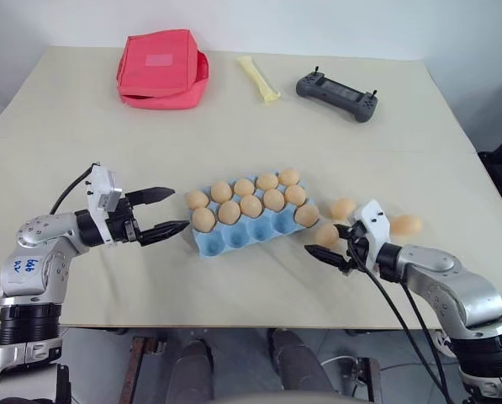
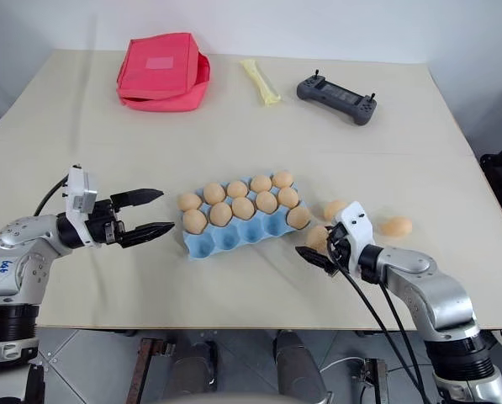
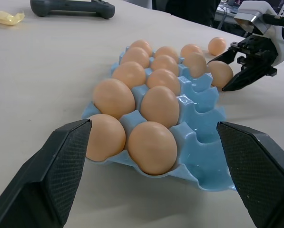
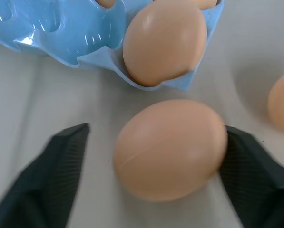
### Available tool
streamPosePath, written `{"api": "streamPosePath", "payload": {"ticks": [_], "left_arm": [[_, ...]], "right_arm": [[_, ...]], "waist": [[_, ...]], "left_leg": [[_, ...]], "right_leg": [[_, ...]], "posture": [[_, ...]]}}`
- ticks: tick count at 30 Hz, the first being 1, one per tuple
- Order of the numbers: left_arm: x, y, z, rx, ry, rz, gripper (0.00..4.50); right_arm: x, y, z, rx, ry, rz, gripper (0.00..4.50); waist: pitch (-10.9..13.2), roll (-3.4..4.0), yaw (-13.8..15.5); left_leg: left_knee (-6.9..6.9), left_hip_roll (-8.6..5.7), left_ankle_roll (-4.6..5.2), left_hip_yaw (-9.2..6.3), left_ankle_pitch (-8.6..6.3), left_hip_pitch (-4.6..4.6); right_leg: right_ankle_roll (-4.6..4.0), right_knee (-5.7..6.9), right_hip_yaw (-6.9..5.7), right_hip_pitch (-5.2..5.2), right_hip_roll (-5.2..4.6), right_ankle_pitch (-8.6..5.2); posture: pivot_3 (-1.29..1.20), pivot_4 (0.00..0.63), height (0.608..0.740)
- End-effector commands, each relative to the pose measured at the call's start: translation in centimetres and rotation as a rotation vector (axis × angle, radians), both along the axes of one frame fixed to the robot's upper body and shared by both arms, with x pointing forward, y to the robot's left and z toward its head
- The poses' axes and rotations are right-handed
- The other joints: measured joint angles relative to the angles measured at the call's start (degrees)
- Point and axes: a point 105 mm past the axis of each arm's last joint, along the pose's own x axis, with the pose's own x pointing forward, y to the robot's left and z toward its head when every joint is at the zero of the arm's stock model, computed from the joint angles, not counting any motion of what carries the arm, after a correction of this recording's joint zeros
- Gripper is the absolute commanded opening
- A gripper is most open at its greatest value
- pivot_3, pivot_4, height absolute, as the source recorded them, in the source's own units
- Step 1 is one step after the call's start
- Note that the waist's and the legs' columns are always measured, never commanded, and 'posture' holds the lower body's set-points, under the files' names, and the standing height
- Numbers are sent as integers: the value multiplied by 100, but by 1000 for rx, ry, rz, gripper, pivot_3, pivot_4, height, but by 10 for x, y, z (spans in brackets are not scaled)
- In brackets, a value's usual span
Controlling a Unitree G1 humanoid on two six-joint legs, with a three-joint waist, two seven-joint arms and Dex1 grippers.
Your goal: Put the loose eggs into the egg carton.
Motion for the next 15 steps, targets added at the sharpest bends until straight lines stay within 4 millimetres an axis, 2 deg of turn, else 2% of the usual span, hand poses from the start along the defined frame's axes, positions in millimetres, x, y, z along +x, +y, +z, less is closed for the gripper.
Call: {"api": "streamPosePath", "payload": {"ticks": [1,2,4,11,15], "left_arm": [[-4,1,13,-8,-50,-7,4500],[-4,1,13,-8,-50,-7,4500],[-4,1,13,-7,-49,-7,4500],[-2,1,13,-6,-51,-10,4500],[1,-2,14,-8,-56,-21,4500]], "right_arm": [[-2,3,22,4,-75,30,2537],[-4,3,25,4,-81,33,2198],[-9,5,35,3,-103,50,1924],[-17,14,72,-10,-176,105,1902],[-8,39,84,29,-203,165,1902]], "waist": [[0,0,3],[0,0,4],[0,0,4],[0,0,-10],[1,1,-19]], "left_leg": [[-1,0,0,0,0,0],[-1,0,0,0,0,0],[-2,0,0,0,0,0],[0,0,0,0,0,1],[1,0,1,0,1,1]], "right_leg": [[0,0,0,0,0,0],[0,0,0,0,0,0],[1,0,0,0,0,0],[-12,0,0,0,0,-6],[-20,0,1,0,0,-10]], "posture": [[0,150,740],[0,150,740],[0,150,740],[0,150,740],[0,150,740]]}}
